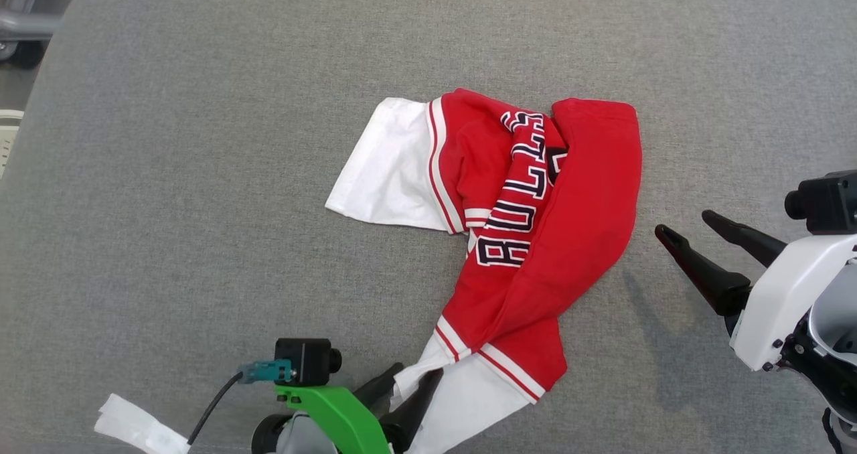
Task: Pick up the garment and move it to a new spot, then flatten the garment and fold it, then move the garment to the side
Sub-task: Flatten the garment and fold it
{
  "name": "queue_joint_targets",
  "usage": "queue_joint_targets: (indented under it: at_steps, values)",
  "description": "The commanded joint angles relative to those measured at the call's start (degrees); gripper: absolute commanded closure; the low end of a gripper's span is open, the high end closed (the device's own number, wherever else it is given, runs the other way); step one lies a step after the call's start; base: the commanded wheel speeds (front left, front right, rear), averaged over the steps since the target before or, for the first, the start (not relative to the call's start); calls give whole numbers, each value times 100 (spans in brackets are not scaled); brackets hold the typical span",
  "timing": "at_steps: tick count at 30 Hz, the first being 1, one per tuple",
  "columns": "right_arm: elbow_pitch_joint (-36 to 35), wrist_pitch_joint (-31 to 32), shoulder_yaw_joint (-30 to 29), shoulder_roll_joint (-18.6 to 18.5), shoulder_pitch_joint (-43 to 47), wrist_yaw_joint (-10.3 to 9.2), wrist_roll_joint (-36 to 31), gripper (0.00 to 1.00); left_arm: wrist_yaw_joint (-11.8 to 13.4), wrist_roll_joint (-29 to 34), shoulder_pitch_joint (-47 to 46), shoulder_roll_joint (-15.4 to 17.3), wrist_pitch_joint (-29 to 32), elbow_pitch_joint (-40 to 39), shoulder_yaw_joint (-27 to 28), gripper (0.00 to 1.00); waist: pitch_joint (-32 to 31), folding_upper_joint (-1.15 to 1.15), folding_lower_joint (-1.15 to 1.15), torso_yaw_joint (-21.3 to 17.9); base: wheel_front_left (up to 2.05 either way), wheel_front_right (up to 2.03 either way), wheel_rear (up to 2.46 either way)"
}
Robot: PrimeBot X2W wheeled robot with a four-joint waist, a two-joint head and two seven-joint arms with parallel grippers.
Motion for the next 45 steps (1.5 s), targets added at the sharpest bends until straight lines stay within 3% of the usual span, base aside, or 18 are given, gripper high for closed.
queue_joint_targets:
  at_steps: [1, 6, 7, 8, 11, 21, 29, 30, 31, 32, 38, 45]
  values:
    - [-24, -21, -13, 6, -95, 2, -42, 0, -88, 53, -152, -102, -26, 142, -29, 0, 30, 0, 0, -54, 0, 0, 0]
    - [-10, -54, -79, 28, -175, 2, -62, 0, -393, -55, -367, -413, 45, 608, -154, 0, 82, 0, 0, -154, 0, 0, 0]
    - [-6, -64, -86, 37, -175, 2, -65, 0, -433, -36, -419, -431, 30, 705, -156, 55, 88, 0, 0, -165, 0, 0, 0]
    - [-6, -68, -87, 46, -169, 2, -67, 0, -475, 20, -469, -435, -29, 787, -132, 100, 93, 0, 0, -176, 0, 0, 0]
    - [5, -118, -73, 87, -129, 2, -92, 0, -591, 175, -698, -239, 18, 966, -97, 100, 102, 0, 0, -196, 0, 0, 0]
    - [164, -288, 56, 147, -170, 2, -172, 0, -518, 378, -1512, 664, 448, 1047, 267, 100, 101, 0, 0, -133, 0, 0, 0]
    - [242, -357, 165, 132, -222, 2, -224, 0, -493, 591, -2118, 823, 691, 1550, 346, 100, 136, 0, 0, -123, 0, 0, 0]
    - [248, -354, 180, 137, -228, 2, -223, 0, -496, 583, -2168, 792, 713, 1655, 350, 91, 141, 0, 0, -131, 0, 0, 0]
    - [256, -359, 190, 141, -234, 2, -223, 0, -537, 553, -2205, 754, 733, 1723, 342, 35, 148, 0, 0, -143, 0, 0, 0]
    - [264, -364, 196, 139, -235, 2, -233, 0, -570, 515, -2235, 722, 737, 1788, 345, 0, 150, 0, 0, -154, 0, 0, 0]
    - [294, -435, 166, 136, -126, 2, -262, 0, -586, 498, -2219, 815, 651, 2002, 415, 0, 134, 0, 0, -176, 0, 0, 0]
    - [328, -509, 109, 179, -40, 2, -247, 0, -304, 334, -1815, 1198, 515, 1699, 666, 0, 66, 0, 0, -141, 0, 0, 0]
